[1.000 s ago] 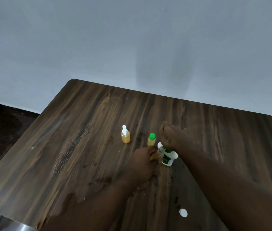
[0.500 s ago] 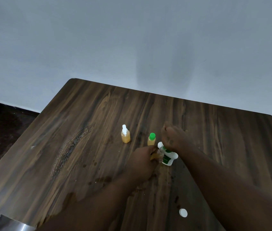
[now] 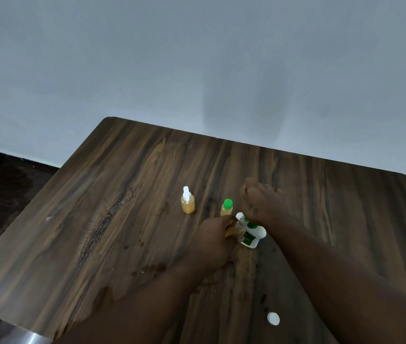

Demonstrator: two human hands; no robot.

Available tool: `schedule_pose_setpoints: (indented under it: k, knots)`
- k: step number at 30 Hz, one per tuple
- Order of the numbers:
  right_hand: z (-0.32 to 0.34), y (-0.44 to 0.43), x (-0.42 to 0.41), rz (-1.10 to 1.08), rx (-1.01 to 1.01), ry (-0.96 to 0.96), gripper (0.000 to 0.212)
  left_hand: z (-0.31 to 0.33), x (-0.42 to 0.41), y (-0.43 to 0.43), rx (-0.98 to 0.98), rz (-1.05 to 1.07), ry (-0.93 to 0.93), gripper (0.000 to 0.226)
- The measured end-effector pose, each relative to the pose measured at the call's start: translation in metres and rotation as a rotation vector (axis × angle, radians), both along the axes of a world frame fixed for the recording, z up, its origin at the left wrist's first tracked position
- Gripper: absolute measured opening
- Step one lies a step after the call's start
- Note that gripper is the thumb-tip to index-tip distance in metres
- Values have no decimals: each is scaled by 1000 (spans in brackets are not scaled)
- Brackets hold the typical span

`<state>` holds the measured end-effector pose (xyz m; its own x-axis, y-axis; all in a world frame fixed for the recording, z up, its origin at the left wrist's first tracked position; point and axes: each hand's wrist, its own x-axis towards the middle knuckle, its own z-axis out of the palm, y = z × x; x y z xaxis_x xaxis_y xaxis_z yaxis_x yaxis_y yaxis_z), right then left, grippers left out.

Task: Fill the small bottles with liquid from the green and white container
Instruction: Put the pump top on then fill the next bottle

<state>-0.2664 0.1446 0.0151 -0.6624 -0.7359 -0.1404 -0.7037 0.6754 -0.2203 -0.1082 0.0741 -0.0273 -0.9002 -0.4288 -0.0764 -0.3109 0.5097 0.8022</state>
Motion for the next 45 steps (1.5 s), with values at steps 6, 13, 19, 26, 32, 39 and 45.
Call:
schedule_pose_setpoints:
  k: [6,13,19,26,32,39,45]
  knots:
    - [4,0,2,17,35,1,23,-3,3,2,25,-10,-18,8]
    - [2,1,6,19,74,7,24,-5,3,4,18,-4,-18,7]
    - [0,1,2,-7,71,-3,27,-3,3,1,6,0,36,12]
    - [11,-4,4,39,80,29,24,-1,2,1,14,4,33,10]
    - [10,-1,7,19,64,2,24,-5,6,0,14,-3,-6,8]
    - [-1,1,7,-44,78,-60,28,-4,2,2,25,-10,-42,9]
    - [7,0,2,-48,52,-82,24,0,-1,-2,6,17,4,5]
